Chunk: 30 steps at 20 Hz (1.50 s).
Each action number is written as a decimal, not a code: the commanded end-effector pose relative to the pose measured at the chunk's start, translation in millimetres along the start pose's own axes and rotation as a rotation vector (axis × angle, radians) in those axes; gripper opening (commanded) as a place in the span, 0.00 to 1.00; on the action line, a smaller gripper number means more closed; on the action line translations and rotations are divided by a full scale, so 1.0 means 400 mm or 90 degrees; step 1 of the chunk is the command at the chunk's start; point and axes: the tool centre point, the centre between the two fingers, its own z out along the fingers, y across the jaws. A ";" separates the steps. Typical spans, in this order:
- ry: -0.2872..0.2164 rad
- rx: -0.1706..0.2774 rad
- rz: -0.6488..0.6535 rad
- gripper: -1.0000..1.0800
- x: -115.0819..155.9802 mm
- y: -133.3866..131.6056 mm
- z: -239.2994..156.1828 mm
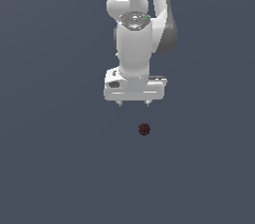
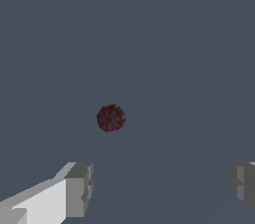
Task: Pick up the object and move it to a goal position.
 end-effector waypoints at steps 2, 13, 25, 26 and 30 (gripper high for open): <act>0.000 0.000 0.000 0.96 -0.001 -0.001 0.001; -0.030 0.022 -0.012 0.96 -0.034 -0.068 0.041; -0.032 0.020 0.049 0.96 -0.027 -0.070 0.059; -0.032 0.019 0.059 0.96 -0.026 -0.071 0.062; -0.035 0.018 0.108 0.96 -0.022 -0.076 0.079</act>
